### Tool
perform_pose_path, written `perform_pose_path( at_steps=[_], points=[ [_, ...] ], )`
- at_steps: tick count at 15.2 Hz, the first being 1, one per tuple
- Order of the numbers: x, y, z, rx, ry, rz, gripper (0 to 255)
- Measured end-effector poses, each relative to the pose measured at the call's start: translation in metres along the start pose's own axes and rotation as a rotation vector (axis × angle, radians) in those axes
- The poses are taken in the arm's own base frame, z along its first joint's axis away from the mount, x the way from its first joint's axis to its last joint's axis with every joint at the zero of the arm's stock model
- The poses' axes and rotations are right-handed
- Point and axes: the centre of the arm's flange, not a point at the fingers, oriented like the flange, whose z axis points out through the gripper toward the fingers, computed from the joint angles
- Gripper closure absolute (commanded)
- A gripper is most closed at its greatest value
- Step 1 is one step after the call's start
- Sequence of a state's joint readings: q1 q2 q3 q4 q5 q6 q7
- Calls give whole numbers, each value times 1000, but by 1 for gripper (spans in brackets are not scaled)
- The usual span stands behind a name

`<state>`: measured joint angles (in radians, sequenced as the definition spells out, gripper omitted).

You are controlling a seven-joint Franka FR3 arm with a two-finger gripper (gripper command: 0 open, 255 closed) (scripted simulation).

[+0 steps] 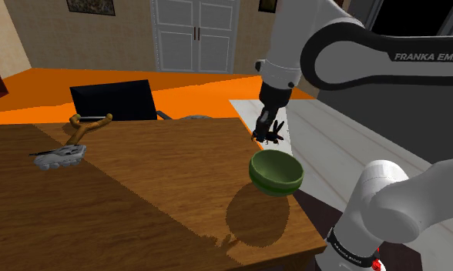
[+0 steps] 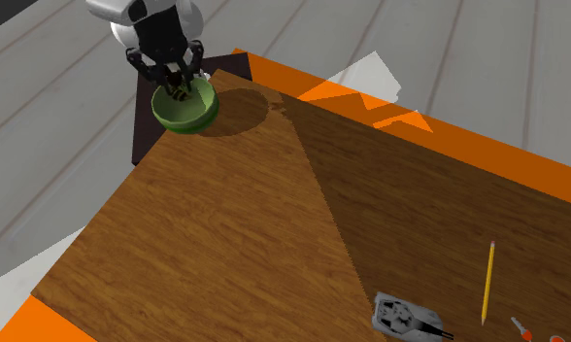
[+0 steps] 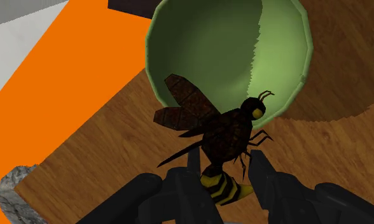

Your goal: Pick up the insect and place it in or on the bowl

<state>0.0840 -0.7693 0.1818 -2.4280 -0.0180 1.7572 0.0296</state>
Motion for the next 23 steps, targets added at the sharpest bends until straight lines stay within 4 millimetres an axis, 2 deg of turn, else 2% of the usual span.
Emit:
perform_pose_path(
  at_steps=[3, 5, 18, 23],
  points=[
    [-37, 11, -3, 0, 1, -1, 255],
    [-45, 8, 2, 0, 0, -1, 255],
    [-53, 0, 67, 1, -1, -1, 255],
    [-54, -1, 70, 1, 0, -1, 255]
  ],
)
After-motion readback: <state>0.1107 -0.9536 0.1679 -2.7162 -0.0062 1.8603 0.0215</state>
